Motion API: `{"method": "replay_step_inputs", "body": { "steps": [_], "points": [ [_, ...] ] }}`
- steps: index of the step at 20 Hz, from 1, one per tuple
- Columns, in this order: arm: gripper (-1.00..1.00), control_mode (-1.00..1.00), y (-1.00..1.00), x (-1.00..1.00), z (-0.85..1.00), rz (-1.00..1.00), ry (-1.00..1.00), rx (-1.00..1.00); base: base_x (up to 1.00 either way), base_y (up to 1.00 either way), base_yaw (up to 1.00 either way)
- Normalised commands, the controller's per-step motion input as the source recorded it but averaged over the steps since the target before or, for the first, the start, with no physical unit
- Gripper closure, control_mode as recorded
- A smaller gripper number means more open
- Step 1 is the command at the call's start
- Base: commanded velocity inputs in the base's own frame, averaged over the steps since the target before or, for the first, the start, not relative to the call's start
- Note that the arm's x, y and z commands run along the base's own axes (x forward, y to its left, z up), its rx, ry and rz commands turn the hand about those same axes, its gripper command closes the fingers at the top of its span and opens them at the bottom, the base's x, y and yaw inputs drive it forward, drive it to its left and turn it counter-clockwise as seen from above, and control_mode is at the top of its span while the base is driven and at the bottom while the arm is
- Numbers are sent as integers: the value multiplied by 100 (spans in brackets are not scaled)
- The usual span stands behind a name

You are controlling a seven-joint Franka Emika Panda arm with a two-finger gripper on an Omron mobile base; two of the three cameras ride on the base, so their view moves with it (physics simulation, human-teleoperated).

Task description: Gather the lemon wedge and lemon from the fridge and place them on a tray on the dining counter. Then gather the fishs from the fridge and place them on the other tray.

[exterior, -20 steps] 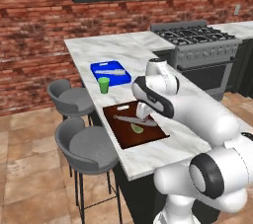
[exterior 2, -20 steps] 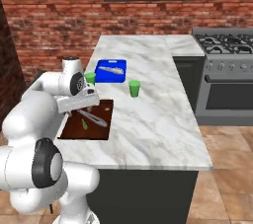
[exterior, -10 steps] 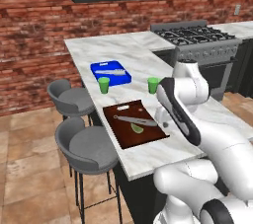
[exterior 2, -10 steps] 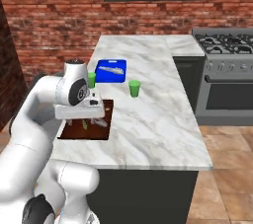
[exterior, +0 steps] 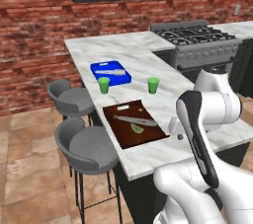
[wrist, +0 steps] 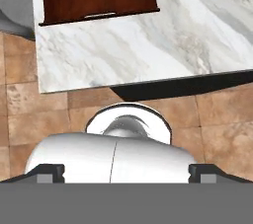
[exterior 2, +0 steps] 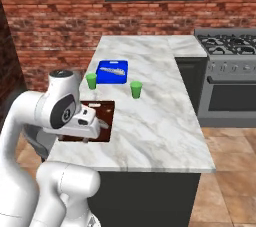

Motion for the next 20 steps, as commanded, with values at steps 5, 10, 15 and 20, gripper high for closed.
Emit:
{"method": "replay_step_inputs", "body": {
  "steps": [5, 10, 15, 20],
  "points": [
    [-100, -100, 19, -19, 4, -9, -3, 0, 0, 0, 0],
    [-100, -100, 0, -1, 0, 0, 0, 0, 0, 0, 0],
    [-100, 100, 0, -10, 0, -2, -2, 0, -55, 0, -32],
    [-100, 100, 0, 0, 0, 0, 0, 0, -48, 0, -61]
  ]
}}
